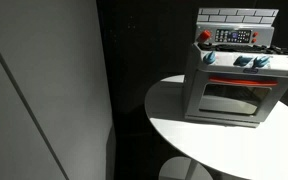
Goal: Push the top right button on the toy stove
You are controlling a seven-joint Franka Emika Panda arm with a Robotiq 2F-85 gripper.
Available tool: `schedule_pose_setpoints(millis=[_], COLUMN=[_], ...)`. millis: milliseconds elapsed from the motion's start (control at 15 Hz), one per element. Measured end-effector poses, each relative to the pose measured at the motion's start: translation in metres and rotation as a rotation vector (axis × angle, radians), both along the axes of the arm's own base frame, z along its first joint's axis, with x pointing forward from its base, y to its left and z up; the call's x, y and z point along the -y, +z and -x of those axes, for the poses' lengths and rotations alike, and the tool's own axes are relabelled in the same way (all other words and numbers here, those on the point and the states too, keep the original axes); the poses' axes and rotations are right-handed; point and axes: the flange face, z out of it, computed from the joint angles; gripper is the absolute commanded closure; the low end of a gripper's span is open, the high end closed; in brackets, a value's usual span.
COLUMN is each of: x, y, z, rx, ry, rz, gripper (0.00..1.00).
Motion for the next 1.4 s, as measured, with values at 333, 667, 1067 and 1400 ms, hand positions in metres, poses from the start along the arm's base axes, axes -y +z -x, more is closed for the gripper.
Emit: schedule_pose_setpoints(millis=[333,667,1067,1400], x=[0.000,0.002,0.013,0.028], y=[0.000,0.001,0.016,0.040], z=[0.000,-0.001,-0.008,-0.020], rx=[0.000,0.001,0.031,0.092], ry=[0.000,-0.003,-0.037,-0.097], rz=[0.000,-0.003,-0.035,-0.078], gripper=[0.00,0.00,0.00,0.00])
